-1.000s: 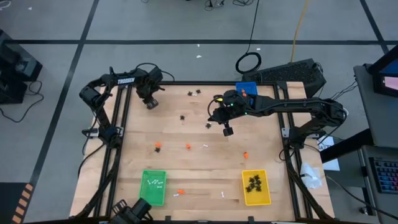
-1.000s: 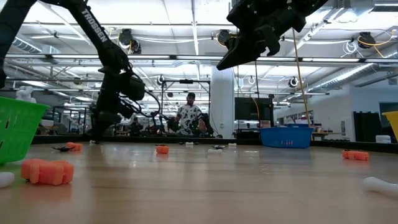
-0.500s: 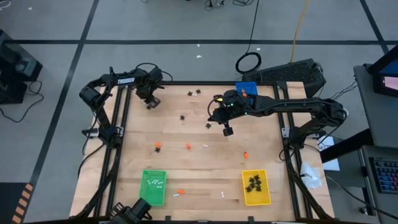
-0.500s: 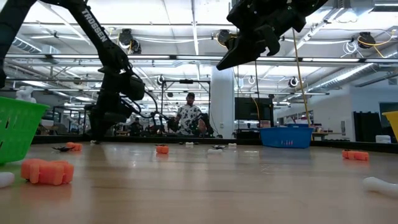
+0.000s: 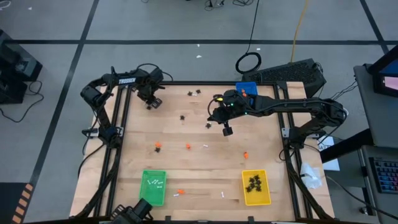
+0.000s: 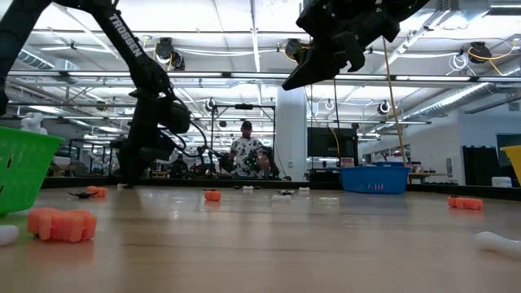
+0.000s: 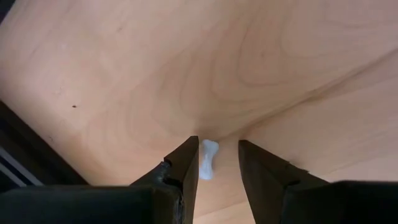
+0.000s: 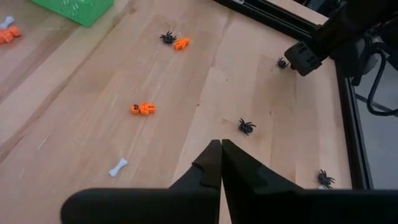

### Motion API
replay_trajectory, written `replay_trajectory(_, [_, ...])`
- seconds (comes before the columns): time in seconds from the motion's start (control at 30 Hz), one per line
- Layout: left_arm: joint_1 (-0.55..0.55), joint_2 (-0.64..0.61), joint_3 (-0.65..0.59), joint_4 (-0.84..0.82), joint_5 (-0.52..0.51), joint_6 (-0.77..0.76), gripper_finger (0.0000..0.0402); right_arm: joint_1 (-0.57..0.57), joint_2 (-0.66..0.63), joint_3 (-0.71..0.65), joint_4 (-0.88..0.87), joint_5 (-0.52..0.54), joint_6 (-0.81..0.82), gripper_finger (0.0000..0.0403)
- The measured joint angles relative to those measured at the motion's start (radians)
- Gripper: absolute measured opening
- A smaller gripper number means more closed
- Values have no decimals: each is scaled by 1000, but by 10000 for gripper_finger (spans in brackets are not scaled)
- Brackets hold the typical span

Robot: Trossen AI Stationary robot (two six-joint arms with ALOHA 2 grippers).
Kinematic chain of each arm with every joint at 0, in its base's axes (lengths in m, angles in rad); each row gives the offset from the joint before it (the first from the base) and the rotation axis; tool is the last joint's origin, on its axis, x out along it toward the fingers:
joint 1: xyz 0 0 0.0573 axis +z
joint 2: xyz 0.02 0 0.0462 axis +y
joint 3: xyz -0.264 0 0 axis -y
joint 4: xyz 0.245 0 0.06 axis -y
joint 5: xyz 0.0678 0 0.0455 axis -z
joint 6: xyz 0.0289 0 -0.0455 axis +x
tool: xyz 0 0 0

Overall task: Sort Halloween decoration
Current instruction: Put the white bone toy into the green bin

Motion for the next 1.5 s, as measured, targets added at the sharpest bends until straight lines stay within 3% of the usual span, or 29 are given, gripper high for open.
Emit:
replay_trajectory(0.13, [1, 1, 0, -12, -7, 0, 105, 0, 0, 0, 0, 0, 0, 0])
replay_trajectory(0.43, [-12, 2, -1, -54, -20, 47, 10, 0, 0, 0, 0, 0, 0, 0])
replay_trajectory(0.7, [-56, -28, -4, -71, -12, 77, 7, 0, 0, 0, 0, 0, 0, 0])
replay_trajectory(0.97, [-129, -155, -4, -143, 14, 72, 7, 0, 0, 0, 0, 0, 0, 0])
replay_trajectory(1.23, [-296, -342, -4, -233, 129, 3, 8, 0, 0, 0, -2, 0, 0, 0])
replay_trajectory(1.5, [-611, -507, -3, -289, 227, -195, 8, 0, 0, 0, -3, 0, 0, 0])
